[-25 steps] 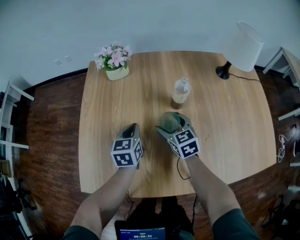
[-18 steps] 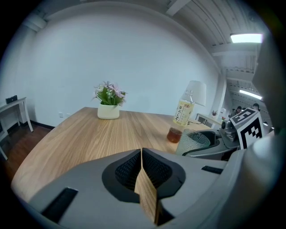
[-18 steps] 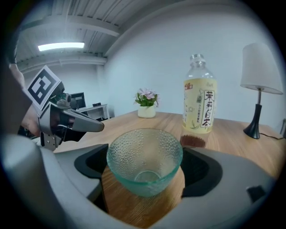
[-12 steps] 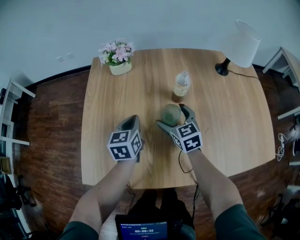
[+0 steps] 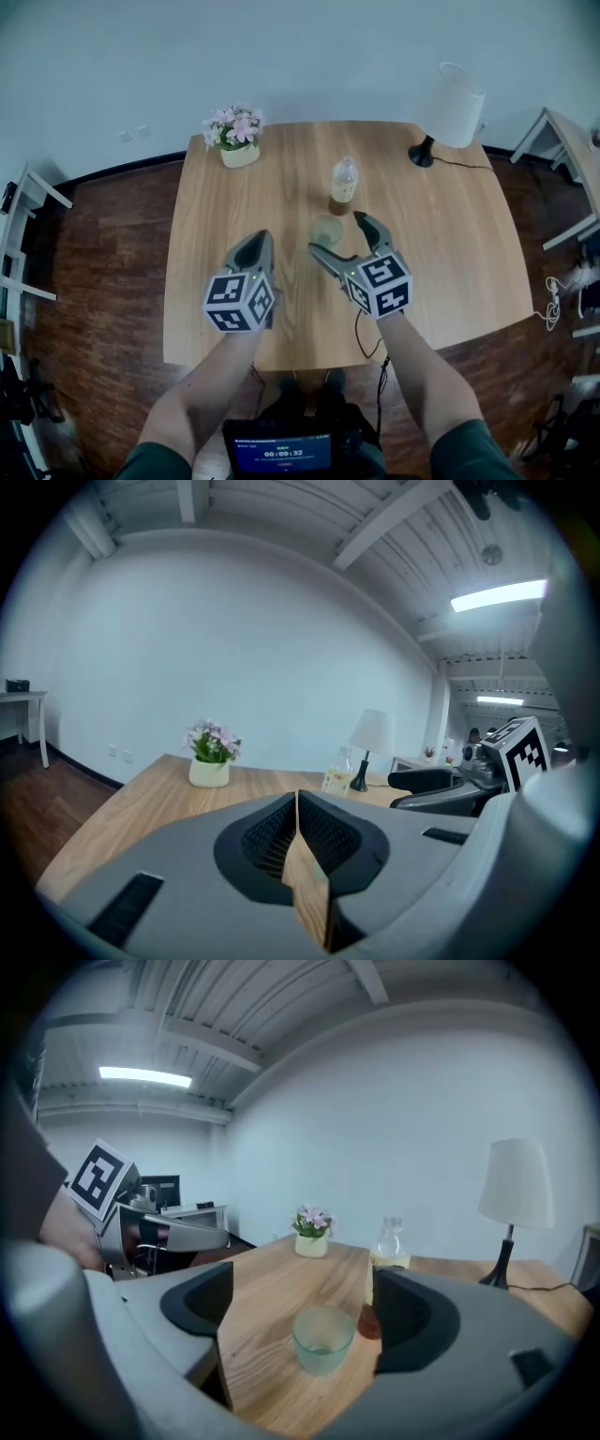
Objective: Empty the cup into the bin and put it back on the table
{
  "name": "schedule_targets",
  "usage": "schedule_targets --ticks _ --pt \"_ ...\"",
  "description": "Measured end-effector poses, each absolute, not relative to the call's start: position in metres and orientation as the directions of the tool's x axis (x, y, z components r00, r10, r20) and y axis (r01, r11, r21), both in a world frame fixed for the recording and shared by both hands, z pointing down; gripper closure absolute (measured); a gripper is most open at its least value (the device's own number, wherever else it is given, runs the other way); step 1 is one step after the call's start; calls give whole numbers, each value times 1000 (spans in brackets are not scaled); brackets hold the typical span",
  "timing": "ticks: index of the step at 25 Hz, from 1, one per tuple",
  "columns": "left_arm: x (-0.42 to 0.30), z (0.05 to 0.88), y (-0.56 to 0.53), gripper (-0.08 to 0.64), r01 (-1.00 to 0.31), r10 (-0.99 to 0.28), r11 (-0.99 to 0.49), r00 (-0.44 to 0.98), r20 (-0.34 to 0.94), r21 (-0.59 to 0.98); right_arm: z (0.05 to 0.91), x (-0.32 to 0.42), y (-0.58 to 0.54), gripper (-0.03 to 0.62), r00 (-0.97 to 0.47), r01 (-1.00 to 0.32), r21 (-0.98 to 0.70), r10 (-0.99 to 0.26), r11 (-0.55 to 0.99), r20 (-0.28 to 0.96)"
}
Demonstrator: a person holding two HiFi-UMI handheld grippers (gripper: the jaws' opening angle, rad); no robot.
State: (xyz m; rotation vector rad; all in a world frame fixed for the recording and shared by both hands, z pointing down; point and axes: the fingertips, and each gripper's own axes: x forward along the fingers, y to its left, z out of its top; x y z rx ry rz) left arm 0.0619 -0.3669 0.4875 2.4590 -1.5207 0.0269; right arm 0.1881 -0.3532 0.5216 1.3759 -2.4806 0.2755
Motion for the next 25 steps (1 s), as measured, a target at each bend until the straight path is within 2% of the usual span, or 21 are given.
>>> schedule_targets --ticks 4,5,6,13,15,18,19,22,24,25 --pt "58 435 -344 555 -869 -879 -461 475 44 181 461 193 -324 132 -514 -846 13 -822 533 246" --pt "57 422 -338 555 -863 -877 -470 481 16 183 444 195 -315 195 -517 -845 33 -830 534 211" --pt "56 409 -332 555 -857 -873 -481 487 -11 184 427 197 -306 229 -523 -841 49 -833 539 180" --pt "57 345 -282 555 -844 -847 -528 515 -132 93 357 211 -255 232 -572 -813 51 -812 580 121" --pt "57 336 -265 555 -839 -837 -540 526 -154 67 344 216 -241 286 -582 -807 51 -807 588 104" --pt "54 325 -240 555 -843 -834 -536 520 -185 50 330 223 -220 311 -597 -798 47 -799 601 77" --pt "52 322 -231 558 -849 -839 -526 507 -198 52 327 225 -213 363 -601 -795 46 -796 604 69" --pt "48 316 -204 560 -862 -847 -503 480 -230 55 320 233 -195 373 -609 -791 40 -792 610 44" --pt "49 314 -187 560 -867 -847 -497 477 -237 34 317 241 -185 444 -603 -796 39 -797 603 25" --pt "50 312 -180 560 -870 -847 -493 474 -241 21 315 245 -180 446 -602 -798 42 -799 602 18"
